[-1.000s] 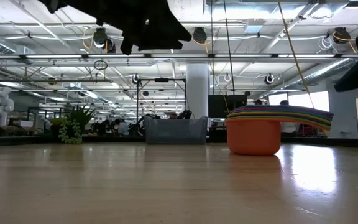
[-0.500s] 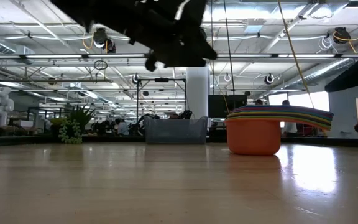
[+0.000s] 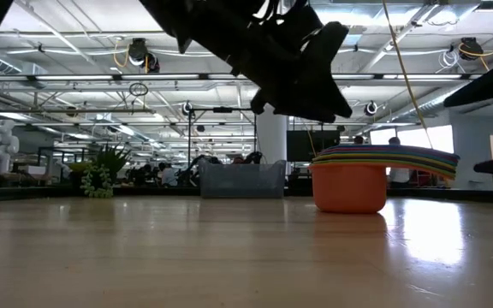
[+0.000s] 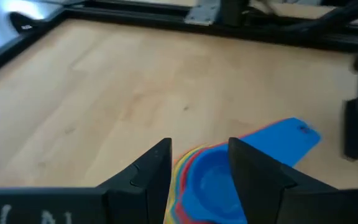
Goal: Nest measuring cups in basket
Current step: Put the stacked measuring cups into the bin
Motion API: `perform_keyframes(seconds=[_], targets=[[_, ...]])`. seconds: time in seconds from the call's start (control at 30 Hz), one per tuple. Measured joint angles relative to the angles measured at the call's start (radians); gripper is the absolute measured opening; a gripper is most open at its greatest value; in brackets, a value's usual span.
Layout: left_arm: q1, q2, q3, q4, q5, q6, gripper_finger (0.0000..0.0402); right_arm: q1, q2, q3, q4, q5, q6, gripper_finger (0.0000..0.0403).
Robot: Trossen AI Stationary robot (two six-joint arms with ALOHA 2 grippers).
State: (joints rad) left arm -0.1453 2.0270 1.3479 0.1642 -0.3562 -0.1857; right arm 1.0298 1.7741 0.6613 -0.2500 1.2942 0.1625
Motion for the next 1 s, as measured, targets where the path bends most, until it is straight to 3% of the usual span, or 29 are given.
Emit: perform_keyframes(seconds=[0.3, 0.63, 1.0], targets=[[0.038, 0.000, 0.075, -0.166, 0.150, 0.004, 0.0159, -0.022, -0.001, 0.003, -0.008, -0.021, -0.068, 0.0304], [0.061, 0.003, 0.068, -0.209, 0.158, 0.036, 0.0158, -0.087, -0.001, 0.002, -0.016, -0.114, -0.235, 0.0300], [0.064, 0.042, 0.067, -0.160, 0.158, 0.092, 0.0158, -0.105, -0.002, -0.033, -0.019, -0.118, -0.154, 0.0299]])
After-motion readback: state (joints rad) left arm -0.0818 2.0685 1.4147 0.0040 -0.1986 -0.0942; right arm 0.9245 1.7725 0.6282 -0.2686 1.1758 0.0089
